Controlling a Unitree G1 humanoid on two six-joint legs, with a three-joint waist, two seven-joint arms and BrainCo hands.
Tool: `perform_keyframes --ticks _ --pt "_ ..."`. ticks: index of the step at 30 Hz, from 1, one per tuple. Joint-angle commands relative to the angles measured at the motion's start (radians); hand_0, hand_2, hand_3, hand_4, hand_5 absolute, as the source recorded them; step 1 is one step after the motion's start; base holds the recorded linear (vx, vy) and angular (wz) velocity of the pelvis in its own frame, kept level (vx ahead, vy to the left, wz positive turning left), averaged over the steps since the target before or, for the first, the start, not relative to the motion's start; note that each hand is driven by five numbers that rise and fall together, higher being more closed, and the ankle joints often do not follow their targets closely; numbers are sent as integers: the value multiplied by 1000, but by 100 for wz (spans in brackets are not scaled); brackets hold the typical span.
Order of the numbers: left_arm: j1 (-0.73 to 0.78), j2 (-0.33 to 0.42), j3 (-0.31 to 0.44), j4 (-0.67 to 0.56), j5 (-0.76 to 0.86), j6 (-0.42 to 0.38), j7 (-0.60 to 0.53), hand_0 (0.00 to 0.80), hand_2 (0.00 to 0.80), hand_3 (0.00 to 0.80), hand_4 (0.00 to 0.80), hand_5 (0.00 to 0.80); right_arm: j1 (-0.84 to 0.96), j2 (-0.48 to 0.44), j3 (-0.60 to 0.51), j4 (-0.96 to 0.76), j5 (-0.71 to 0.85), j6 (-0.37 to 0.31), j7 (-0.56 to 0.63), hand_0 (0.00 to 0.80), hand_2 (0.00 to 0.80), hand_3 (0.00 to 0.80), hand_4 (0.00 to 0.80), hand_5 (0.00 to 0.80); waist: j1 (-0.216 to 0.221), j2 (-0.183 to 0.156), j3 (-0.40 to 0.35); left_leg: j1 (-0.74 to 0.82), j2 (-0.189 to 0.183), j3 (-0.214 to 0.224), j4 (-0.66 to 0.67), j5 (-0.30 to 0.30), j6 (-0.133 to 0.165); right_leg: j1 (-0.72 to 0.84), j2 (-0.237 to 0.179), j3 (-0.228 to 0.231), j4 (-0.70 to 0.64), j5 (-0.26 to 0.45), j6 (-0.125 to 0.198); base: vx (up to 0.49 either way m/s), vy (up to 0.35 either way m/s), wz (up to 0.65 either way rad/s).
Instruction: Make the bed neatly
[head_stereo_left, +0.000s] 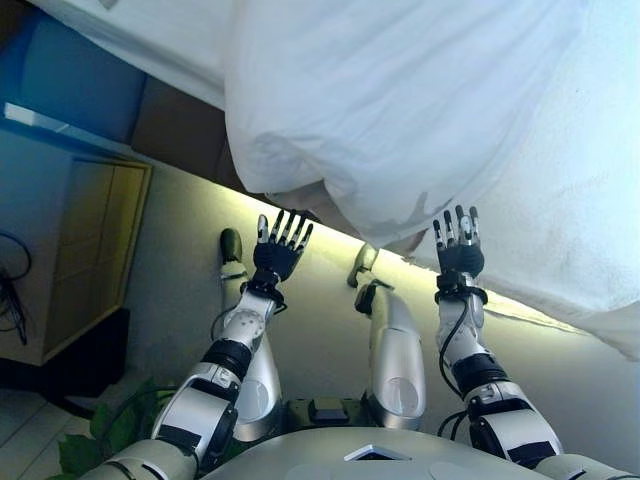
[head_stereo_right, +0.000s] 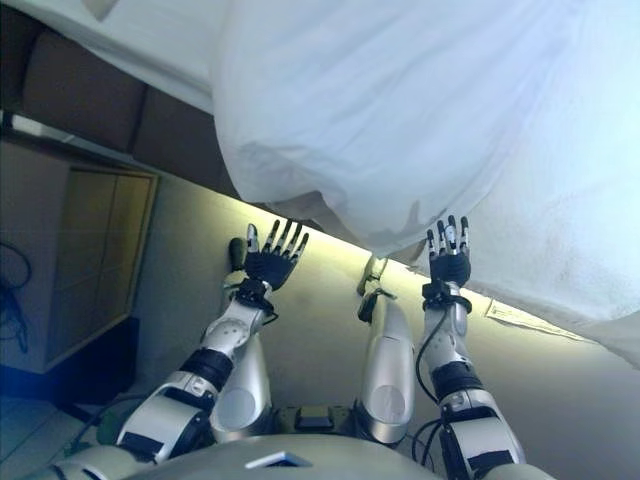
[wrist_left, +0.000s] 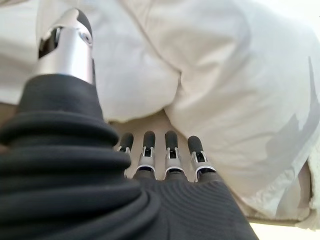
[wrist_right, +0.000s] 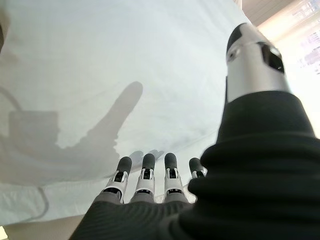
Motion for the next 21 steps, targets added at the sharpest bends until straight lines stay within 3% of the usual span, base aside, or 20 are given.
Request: perform_keyframes --ticks 1,10,21 --pt "-23 0 -16 -31 -29 17 -23 0 0 0 0 0 27 -34 -16 -127 33 -73 1 0 0 0 0 0 26 -21 20 -93 -6 -9 63 37 98 -42 -38 45 125 -27 46 9 -46 -9" --pt "-102 -17 -53 -57 -100 6 -41 0 0 0 0 0 2 -40 -21 -138 38 -95 13 0 0 0 0 0 4 -39 20 -172 -19 -19 114 20 117 -124 -24 73 170 -36 42 7 -29 -5" --pt "-130 -38 -57 -88 -239 -8 -61 0 0 0 0 0 46 -66 -69 -204 23 -106 -3 0 0 0 0 0 -52 -58 20 -256 -22 2 241 -43 139 -219 -8 133 254 -55 32 9 44 -11"
